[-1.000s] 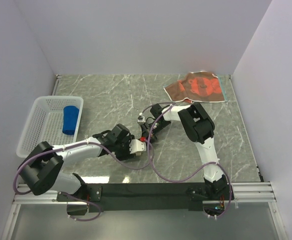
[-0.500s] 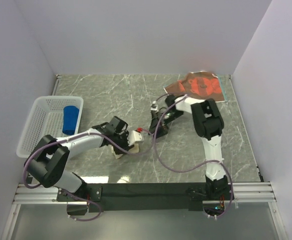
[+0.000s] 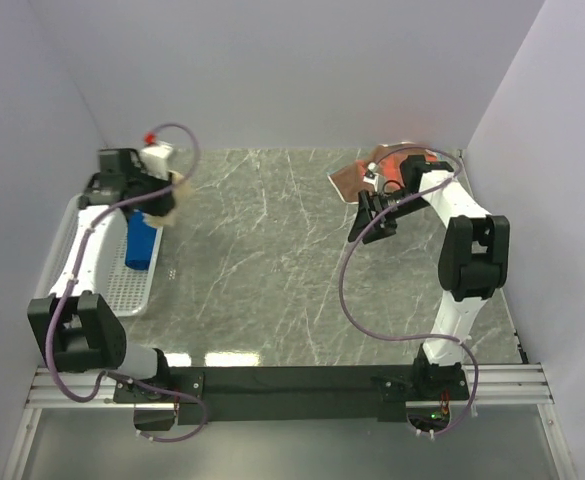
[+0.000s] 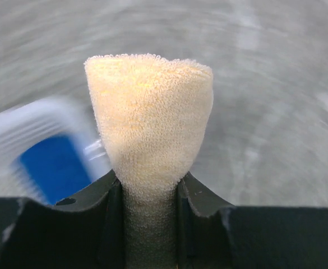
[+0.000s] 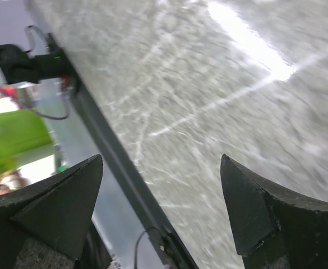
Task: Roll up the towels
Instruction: Place the rolled towel into the container
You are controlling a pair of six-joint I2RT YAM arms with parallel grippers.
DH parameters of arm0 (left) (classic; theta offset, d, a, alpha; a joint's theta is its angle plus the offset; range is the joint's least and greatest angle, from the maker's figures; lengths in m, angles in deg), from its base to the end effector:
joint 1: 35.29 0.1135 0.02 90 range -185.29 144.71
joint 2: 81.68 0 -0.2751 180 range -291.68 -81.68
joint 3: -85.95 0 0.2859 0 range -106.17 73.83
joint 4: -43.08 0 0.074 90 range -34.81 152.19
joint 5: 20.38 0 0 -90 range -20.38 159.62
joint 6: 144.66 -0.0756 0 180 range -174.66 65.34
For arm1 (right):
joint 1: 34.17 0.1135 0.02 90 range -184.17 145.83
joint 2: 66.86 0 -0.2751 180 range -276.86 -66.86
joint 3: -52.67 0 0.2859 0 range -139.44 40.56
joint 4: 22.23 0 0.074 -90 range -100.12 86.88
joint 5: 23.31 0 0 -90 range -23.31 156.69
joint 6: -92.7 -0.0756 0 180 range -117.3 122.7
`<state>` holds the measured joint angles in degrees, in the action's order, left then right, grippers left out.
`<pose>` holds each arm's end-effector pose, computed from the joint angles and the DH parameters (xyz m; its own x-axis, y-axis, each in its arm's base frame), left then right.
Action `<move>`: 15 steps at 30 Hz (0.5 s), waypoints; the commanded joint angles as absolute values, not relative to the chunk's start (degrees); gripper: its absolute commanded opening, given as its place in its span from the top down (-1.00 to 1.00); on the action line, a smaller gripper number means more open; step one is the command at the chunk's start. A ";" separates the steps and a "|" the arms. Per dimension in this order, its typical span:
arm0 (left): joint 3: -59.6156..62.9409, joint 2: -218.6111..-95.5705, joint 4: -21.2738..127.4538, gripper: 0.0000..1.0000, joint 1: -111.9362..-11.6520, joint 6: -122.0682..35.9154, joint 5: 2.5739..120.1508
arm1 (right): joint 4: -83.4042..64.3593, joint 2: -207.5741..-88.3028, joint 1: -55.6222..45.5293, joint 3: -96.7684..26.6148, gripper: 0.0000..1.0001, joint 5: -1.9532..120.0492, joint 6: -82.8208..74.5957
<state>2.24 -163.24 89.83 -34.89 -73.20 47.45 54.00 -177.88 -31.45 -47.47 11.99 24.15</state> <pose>0.3681 -0.0260 0.2952 -0.5823 0.2904 -0.7593 0.4719 0.8813 -0.0248 0.4020 0.0809 0.1988 -0.9034 -0.2545 -0.3450 -0.4286 0.5181 0.7402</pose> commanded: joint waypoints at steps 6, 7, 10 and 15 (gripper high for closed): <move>-9.11 -170.77 92.62 0.99 -17.73 -65.37 66.37 | 57.11 -171.80 -32.94 -51.64 -0.83 21.69 24.77; -9.92 -172.46 93.42 0.99 -15.19 -65.47 66.89 | 57.47 -171.89 -32.94 -52.16 -0.84 21.95 24.76; -12.04 -177.91 93.51 0.99 -11.92 -67.13 68.04 | 58.96 -173.29 -32.94 -54.01 -0.84 21.51 23.97; -7.83 -183.28 86.76 0.99 -9.98 -68.10 69.45 | 60.28 -175.84 -32.94 -54.89 -0.84 20.46 22.66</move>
<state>-9.28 -182.48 89.87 -10.06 -67.45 67.82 58.00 -174.80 -32.72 -52.67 20.60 23.70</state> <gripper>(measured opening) 0.346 0.918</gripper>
